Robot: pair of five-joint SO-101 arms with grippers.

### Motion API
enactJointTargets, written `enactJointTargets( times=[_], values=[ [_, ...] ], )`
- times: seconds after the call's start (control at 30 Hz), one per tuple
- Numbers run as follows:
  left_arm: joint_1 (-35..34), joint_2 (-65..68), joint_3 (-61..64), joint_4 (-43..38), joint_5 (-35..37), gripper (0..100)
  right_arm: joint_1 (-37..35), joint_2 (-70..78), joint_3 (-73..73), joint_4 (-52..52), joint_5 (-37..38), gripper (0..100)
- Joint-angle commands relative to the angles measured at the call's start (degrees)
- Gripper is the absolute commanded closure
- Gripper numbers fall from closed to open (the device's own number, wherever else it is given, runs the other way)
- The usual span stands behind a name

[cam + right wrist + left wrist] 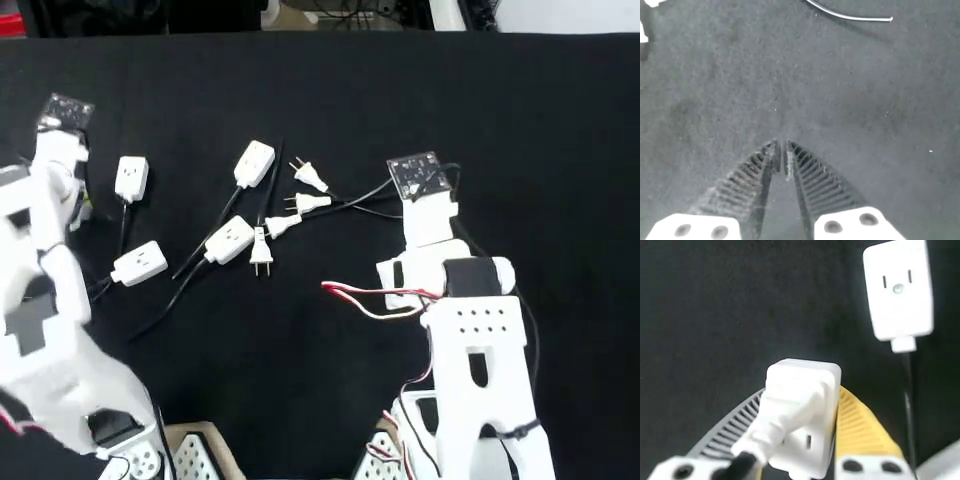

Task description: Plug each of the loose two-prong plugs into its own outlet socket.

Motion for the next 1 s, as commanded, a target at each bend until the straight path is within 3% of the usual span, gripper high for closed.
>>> enactJointTargets(
  times=[0.0, 0.2, 0.37, 0.53, 0.77, 0.97],
  values=[
    [0.1, 8.4, -20.4, 6.4, 0.9, 97, -0.8, 0.2, -0.3, -0.8, -0.4, 98.1],
    [2.2, 21.0, -38.1, 14.1, 7.9, 96, -0.8, 0.2, -0.3, -0.8, -0.4, 98.2],
    [3.6, 28.0, -50.2, 21.2, 10.5, 77, -0.7, 0.2, 0.0, -0.8, -0.4, 98.2],
    [3.8, 31.5, -57.9, 23.3, 13.2, 76, -0.7, 0.2, 0.0, -0.6, -0.3, 98.3],
    [6.5, 31.6, -69.1, 36.1, 14.0, 76, -0.9, 0.1, 0.3, -0.5, -0.1, 98.3],
    [12.1, 32.1, -74.7, 44.8, 22.6, 76, -0.8, 0.1, 0.3, -0.5, -0.2, 98.3]
  ],
)
